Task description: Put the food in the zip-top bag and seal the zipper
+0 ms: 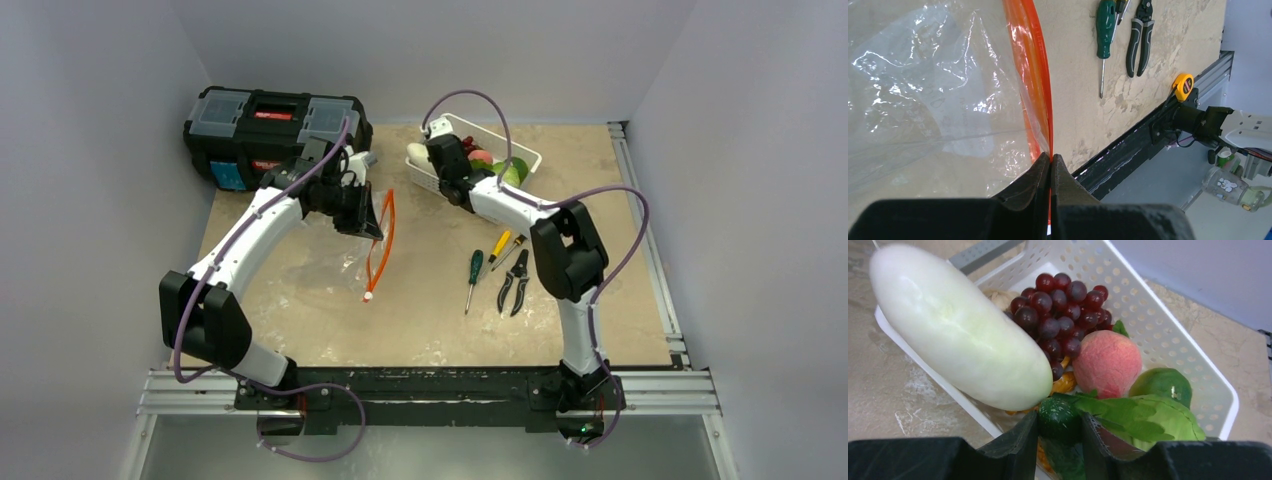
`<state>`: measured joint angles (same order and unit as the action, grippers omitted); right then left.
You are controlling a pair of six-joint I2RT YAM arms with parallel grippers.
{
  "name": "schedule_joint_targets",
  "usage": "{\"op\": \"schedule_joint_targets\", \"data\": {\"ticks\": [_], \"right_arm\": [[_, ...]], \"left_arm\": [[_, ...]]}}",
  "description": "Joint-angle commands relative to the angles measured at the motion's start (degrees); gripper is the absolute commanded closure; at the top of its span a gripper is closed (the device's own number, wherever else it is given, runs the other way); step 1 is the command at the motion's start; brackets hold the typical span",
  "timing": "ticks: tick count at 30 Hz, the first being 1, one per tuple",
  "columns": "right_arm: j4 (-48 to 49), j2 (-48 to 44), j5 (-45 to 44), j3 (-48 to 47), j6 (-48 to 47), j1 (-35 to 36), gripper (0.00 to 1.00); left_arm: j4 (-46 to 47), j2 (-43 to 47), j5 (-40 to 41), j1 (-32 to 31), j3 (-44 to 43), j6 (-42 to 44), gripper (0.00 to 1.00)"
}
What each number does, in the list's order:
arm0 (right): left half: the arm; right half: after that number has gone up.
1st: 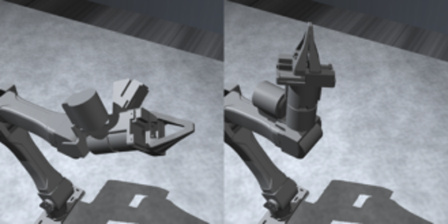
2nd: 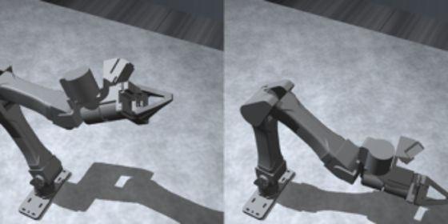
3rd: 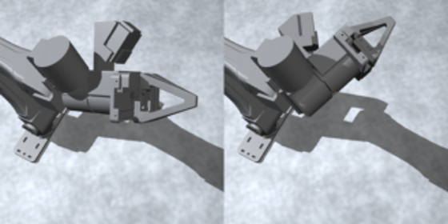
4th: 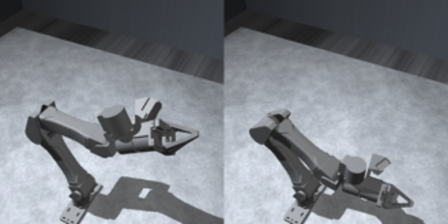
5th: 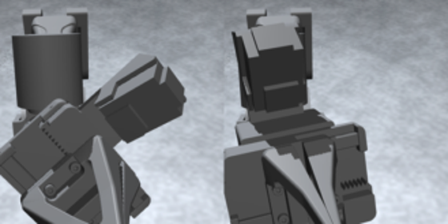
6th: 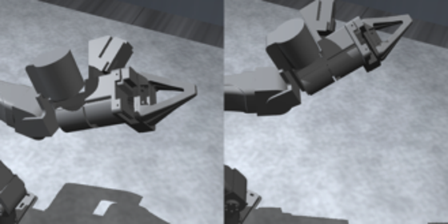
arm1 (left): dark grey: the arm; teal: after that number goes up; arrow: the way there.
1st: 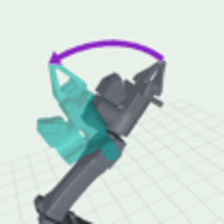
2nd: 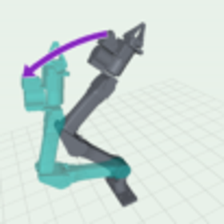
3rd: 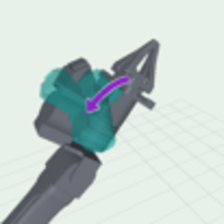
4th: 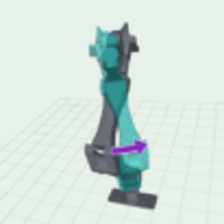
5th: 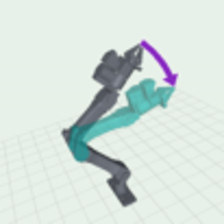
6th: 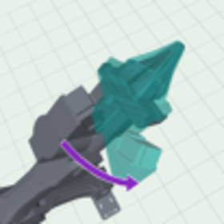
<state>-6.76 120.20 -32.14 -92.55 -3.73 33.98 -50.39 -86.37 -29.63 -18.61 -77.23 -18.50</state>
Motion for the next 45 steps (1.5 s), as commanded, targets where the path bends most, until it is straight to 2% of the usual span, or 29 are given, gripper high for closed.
{"op": "schedule_joint_targets", "data": {"ticks": [1, 6, 14, 19, 21, 26, 30, 32, 34, 41, 45], "right_arm": [[2.7, -10.0, -4.1, -0.1, -2.2, 0.1, 1.0], [8.2, -16.9, -0.4, 4.9, 0.8, 0.1, 1.0], [7.4, -23.0, 7.0, 5.7, 8.6, 0.0, 1.0], [9.4, -29.7, 21.2, 10.6, 20.3, -0.2, 1.0], [12.3, -32.5, 28.7, 14.0, 21.2, -0.5, 1.0], [25.1, -38.3, 43.0, 24.9, 42.5, -2.0, 1.0], [39.8, -41.9, 41.6, 37.6, 61.5, -2.2, 1.0], [51.4, -42.7, 37.9, 45.6, 70.0, -2.1, 1.0], [57.4, -42.0, 35.2, 50.2, 76.7, -2.0, 1.0], [65.0, -37.0, 32.7, 53.4, 84.1, -0.9, 1.0], [60.7, -39.0, 32.2, 52.5, 84.1, -0.9, 1.0]], "left_arm": [[1.5, 0.0, -1.3, 0.2, 0.1, -0.7, 1.0], [1.5, 0.1, -1.3, 0.2, 0.1, -0.7, 1.0], [1.5, 0.5, -1.2, 0.2, 0.1, -0.7, 1.0], [1.6, 1.0, -1.2, 0.2, 0.1, -0.7, 1.0], [1.7, 1.3, -1.1, 0.2, 0.1, -0.7, 1.0], [2.0, 2.2, -0.9, 0.2, 0.3, -0.8, 1.0], [2.6, 3.4, -0.7, 0.2, 0.7, -1.3, 1.0], [3.1, 4.4, -0.5, 0.2, 1.1, -1.6, 1.0], [3.9, 5.7, -0.2, 0.2, 1.6, -1.9, 1.0], [5.4, 7.5, 0.9, 0.2, 2.8, -2.5, 1.0], [5.5, 7.4, 1.1, 0.2, 2.9, -2.6, 1.0]]}}
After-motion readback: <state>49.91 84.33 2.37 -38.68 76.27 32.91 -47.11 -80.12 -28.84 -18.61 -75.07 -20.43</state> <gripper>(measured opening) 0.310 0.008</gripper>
